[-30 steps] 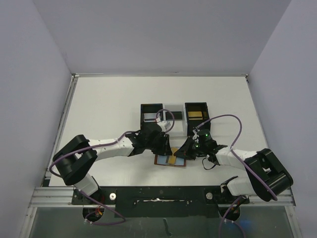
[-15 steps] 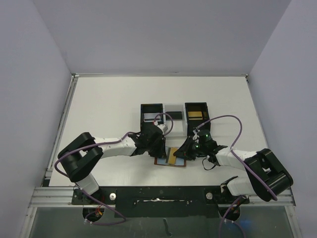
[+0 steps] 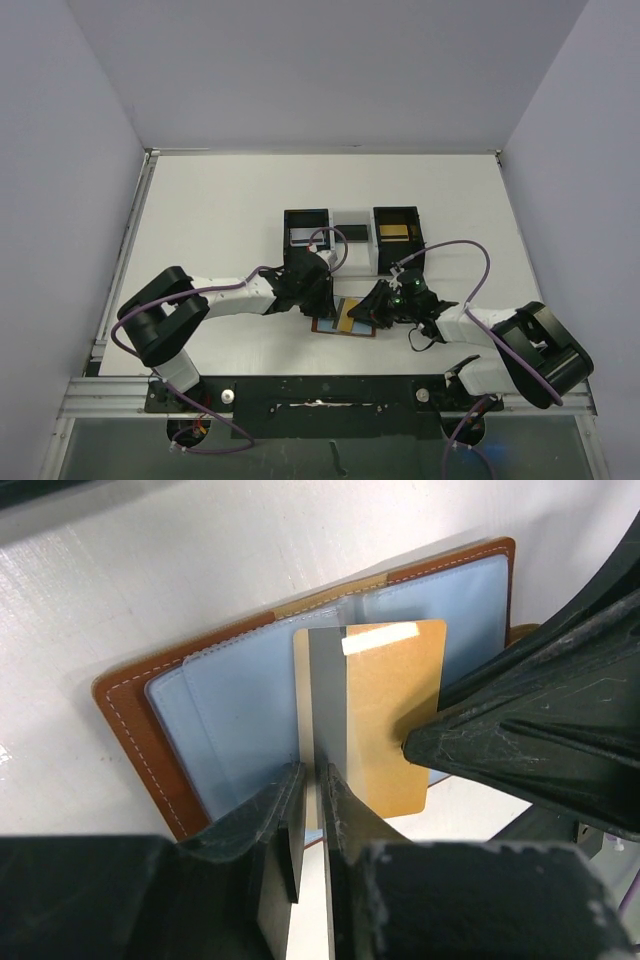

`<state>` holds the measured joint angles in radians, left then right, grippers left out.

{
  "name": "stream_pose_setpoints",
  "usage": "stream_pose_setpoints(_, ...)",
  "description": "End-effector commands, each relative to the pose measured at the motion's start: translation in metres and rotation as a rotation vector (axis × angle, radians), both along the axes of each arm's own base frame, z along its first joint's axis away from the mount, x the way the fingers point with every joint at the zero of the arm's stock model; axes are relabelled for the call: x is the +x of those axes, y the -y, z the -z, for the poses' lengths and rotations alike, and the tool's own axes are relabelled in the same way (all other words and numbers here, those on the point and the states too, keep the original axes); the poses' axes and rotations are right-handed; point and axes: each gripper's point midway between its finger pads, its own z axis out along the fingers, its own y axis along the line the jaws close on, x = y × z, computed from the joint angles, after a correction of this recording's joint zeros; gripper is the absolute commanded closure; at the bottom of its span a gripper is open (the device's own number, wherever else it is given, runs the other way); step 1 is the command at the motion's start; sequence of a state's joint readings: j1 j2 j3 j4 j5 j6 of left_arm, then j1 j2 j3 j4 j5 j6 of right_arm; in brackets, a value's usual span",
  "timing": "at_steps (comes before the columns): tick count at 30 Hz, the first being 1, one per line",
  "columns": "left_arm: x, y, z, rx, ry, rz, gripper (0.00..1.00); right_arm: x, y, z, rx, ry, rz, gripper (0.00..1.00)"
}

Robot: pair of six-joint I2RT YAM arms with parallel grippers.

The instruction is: Take the credit cards out of the card holder

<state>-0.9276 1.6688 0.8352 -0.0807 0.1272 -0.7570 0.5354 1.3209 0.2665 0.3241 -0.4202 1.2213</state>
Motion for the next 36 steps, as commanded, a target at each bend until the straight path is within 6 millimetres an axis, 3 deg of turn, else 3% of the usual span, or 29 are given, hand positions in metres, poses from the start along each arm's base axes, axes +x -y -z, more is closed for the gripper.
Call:
stream_pose_setpoints(1,0.003,0.000,0.005,0.001,0.002,-0.014,0.89,0.011,-0.008,-0.012,0.040,0.071,0.021,0.81)
stream_pose_setpoints(17,0.002,0.000,0.002,-0.011,0.003,-0.015,0.90,0.015,-0.018,-0.022,0.076,0.126,0.023,0.77)
stream_pose_setpoints(25,0.004,-0.001,-0.002,-0.010,0.015,-0.024,0.90,0.014,-0.006,-0.014,-0.045,0.138,0.030,0.99)
stream_pose_setpoints(30,0.007,-0.003,-0.006,-0.008,0.034,-0.029,0.90,0.020,0.007,-0.036,-0.072,0.224,0.024,1.00)
stream_pose_setpoints(36,0.009,-0.002,-0.014,-0.021,0.058,-0.018,0.90,0.016,0.015,-0.043,-0.088,0.222,-0.022,1.00)
